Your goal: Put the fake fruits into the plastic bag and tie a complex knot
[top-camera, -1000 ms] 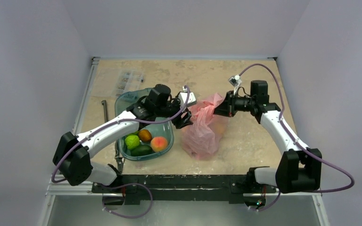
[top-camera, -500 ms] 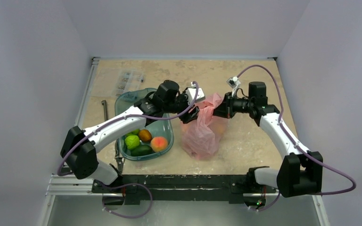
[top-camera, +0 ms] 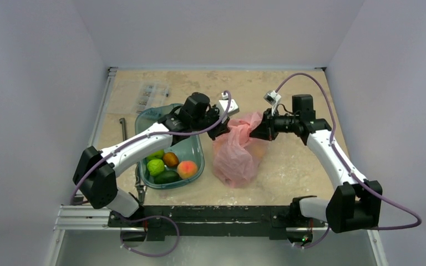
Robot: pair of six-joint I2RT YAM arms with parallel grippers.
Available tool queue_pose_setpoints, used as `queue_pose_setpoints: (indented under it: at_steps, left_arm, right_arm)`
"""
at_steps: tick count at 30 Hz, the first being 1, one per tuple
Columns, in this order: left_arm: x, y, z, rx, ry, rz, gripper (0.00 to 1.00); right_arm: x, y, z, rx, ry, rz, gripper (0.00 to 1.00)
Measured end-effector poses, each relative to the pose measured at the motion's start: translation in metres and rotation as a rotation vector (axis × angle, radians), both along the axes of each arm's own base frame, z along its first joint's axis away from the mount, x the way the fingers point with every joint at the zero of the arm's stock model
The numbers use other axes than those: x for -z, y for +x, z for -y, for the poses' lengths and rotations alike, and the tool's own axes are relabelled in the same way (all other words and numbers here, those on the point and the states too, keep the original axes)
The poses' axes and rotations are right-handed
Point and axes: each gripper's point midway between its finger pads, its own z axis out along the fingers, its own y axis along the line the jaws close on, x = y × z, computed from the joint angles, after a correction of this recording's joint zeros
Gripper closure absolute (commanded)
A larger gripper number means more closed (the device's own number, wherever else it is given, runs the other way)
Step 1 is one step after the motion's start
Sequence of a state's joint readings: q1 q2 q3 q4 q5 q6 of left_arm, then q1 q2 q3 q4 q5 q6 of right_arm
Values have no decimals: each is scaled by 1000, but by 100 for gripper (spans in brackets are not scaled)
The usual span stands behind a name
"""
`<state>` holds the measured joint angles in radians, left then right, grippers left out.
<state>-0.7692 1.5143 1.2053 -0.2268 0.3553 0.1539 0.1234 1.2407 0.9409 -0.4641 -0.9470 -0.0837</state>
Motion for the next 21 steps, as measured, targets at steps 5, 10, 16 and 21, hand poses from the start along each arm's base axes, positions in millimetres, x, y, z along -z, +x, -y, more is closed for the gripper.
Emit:
queue_pose_setpoints:
  at_steps: [5, 10, 16, 21]
  left_arm:
    - [2, 18, -19, -115, -33, -86, 100]
    - [10, 38, -42, -235, -39, -153, 100]
    - [30, 35, -46, -265, 5, -219, 100]
    - [53, 26, -50, -263, 52, -281, 100]
  right_arm:
    - [-3, 4, 11, -33, -91, 82, 100]
    - [4, 12, 30, -56, -219, 158, 100]
    - [23, 16, 52, -95, -373, 243, 100]
    - [33, 11, 58, -135, -417, 258, 99]
